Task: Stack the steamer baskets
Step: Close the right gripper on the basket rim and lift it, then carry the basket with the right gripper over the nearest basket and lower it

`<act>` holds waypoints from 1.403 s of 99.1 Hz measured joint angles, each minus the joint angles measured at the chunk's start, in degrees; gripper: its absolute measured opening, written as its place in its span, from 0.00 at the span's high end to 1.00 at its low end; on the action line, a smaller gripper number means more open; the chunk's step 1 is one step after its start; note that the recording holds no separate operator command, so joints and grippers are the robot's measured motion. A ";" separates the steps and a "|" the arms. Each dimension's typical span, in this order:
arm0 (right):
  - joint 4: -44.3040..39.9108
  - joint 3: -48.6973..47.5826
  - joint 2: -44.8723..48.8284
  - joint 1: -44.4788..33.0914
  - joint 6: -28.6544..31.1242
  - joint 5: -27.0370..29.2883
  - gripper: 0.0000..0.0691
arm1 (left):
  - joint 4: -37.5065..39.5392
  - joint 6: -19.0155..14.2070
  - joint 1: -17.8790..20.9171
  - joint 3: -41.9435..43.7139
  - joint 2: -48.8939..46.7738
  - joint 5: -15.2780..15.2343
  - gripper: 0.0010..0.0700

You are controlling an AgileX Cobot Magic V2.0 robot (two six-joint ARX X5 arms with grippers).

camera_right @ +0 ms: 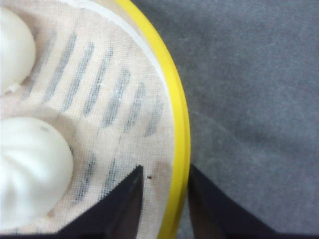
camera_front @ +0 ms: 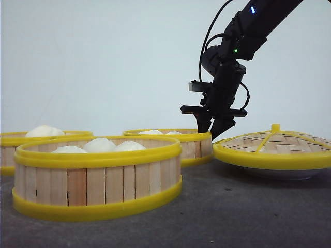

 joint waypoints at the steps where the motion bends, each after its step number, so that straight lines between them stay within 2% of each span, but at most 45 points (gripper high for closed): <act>1: 0.04 0.00 0.00 0.00 0.07 0.13 0.84 | 0.00 0.00 0.00 0.00 0.00 0.00 0.32; 6: 0.52 0.07 0.04 0.00 1.46 0.83 0.91 | 0.00 0.00 0.00 0.00 0.00 0.00 0.32; 13: 0.85 0.44 0.20 0.00 1.51 0.72 0.96 | 0.00 0.00 0.00 0.00 0.00 0.00 0.32; 32: 0.76 0.70 0.48 0.00 1.57 0.90 0.97 | 0.00 0.07 0.00 0.00 0.00 0.00 0.32; 46: -2.16 5.16 1.11 0.00 2.14 1.25 0.97 | 0.00 0.39 0.00 0.00 0.00 0.00 0.32; 79: -17.55 24.09 1.29 0.00 3.72 1.38 0.97 | 0.00 0.42 0.00 0.00 0.00 0.00 0.33; 100: -33.64 35.69 1.29 0.28 4.87 1.42 0.97 | -0.02 0.42 0.00 0.00 0.00 0.00 0.33; 115: -41.72 40.09 1.29 1.29 4.46 2.08 0.97 | -0.02 0.55 0.00 0.00 -0.02 0.00 0.33; 139: -42.58 40.24 1.20 2.27 5.57 2.82 0.97 | -0.57 1.31 0.00 0.00 -0.02 -0.02 0.33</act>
